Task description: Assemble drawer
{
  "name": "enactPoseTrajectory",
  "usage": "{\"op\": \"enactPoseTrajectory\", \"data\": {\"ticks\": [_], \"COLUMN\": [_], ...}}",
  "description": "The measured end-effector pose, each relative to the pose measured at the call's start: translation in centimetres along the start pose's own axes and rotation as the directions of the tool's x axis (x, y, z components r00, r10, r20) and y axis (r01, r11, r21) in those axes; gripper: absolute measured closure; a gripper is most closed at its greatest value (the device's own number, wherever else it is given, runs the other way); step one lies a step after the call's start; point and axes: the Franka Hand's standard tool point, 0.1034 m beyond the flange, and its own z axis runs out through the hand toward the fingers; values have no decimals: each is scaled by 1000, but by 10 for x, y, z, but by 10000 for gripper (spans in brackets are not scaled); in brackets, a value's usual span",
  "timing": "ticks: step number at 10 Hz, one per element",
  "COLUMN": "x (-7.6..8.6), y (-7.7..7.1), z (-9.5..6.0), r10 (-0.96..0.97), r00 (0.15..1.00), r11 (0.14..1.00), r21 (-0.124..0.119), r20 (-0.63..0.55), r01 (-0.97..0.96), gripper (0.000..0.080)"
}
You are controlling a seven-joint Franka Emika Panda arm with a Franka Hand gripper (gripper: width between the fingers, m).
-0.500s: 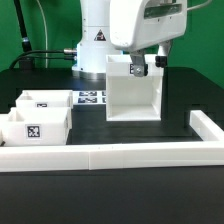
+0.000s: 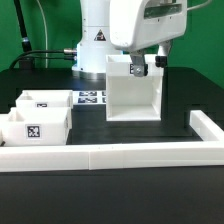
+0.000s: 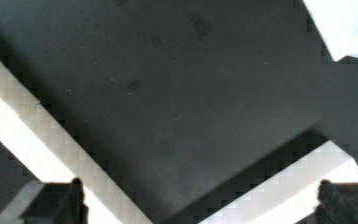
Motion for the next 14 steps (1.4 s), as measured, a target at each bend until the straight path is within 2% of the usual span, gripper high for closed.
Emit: {"op": "enactPoseTrajectory", "data": {"ticks": [3, 5, 7, 8, 10, 13, 14], "x": [-1, -17, -20, -20, -21, -22, -27], "y": [-1, -24, -52, -58, -55, -57, -69], "z": [0, -7, -27, -32, -27, -27, -27], "r10": [7, 167, 323, 334, 324, 348, 455], "r00": [1000, 986, 946, 942, 945, 937, 890], "r11": [1000, 986, 946, 942, 946, 938, 890], "r21": [1, 4, -9, -8, -4, -8, -25], "r20": [-1, 13, 29, 37, 39, 34, 0], "r01": [-7, -167, -323, -334, -324, -347, -455], "gripper": [150, 150, 150, 150, 150, 150, 150]}}
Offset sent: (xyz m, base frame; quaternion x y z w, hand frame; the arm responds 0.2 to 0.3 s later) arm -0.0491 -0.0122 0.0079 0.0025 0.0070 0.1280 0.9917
